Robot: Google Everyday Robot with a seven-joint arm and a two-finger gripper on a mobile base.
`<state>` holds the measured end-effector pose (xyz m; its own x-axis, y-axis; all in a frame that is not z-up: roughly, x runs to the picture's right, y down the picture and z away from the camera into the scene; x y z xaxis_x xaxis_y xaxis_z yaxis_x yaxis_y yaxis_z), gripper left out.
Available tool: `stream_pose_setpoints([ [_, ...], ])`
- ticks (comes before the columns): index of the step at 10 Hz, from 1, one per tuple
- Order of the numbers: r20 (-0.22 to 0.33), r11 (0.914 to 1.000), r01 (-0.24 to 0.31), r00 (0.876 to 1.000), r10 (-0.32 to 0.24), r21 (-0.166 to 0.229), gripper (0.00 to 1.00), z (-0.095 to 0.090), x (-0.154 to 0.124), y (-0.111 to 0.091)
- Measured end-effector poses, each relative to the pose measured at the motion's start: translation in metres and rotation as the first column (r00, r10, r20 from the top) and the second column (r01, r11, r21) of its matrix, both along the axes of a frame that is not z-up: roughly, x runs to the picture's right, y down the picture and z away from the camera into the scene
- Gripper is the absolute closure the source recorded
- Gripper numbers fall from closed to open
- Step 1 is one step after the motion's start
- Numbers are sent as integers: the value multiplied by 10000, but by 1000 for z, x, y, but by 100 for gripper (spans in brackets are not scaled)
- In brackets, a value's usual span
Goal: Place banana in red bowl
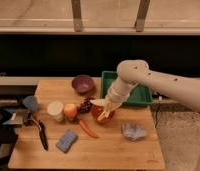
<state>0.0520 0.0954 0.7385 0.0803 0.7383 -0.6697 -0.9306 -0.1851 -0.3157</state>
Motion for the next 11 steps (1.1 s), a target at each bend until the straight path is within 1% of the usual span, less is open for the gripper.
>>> stream_pose_setpoints([
  [2, 857, 9999, 104, 9963, -92, -127, 51, 15, -24, 7],
  [3, 1167, 9998, 95, 9931, -76, -157, 39, 20, -30, 10],
  [5, 1455, 9999, -53, 9893, 75, -158, 22, 20, -25, 16],
  [7, 1735, 9995, -304, 9844, 307, -45, 20, 16, -13, 20],
  [11, 1790, 9994, -334, 9833, 334, -30, 20, 16, -14, 21],
])
